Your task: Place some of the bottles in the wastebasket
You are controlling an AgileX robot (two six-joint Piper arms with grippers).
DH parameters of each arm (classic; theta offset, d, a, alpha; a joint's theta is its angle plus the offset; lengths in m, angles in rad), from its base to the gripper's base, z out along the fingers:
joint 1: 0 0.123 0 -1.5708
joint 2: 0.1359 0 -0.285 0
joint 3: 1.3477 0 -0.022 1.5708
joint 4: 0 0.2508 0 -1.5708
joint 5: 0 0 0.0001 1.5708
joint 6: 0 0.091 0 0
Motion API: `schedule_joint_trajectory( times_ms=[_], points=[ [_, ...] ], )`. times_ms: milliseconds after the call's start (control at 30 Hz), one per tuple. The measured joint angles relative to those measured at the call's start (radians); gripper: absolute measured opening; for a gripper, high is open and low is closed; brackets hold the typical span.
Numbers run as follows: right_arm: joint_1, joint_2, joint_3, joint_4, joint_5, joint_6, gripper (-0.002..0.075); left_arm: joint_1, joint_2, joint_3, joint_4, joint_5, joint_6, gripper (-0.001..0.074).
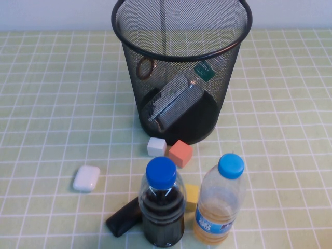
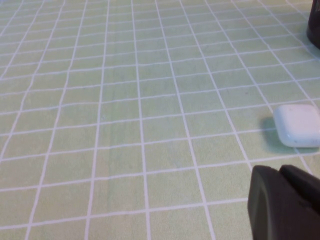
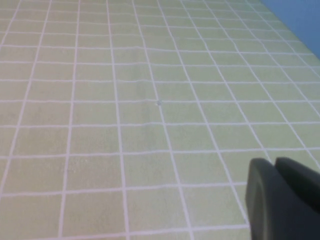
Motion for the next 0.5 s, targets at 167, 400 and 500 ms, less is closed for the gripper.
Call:
schedule_joint_trajectory(
  times_ms=[167,400,500],
  points=[
    [0.0,0.0,0.0,0.073,0.0,-0.102,-0.0008,0.0,0.0,0.0,0.0,0.002,0.0,-0.0004],
    [0.0,-0.002,0.0,0.102,0.0,-0.117,-0.0008,0.0,0.0,0.0,0.0,0.002,0.0,-0.0004],
    [0.0,-0.002,0.0,0.108,0.0,-0.117,-0.0008,0.0,0.0,0.0,0.0,0.002,0.0,-0.0004]
  ],
)
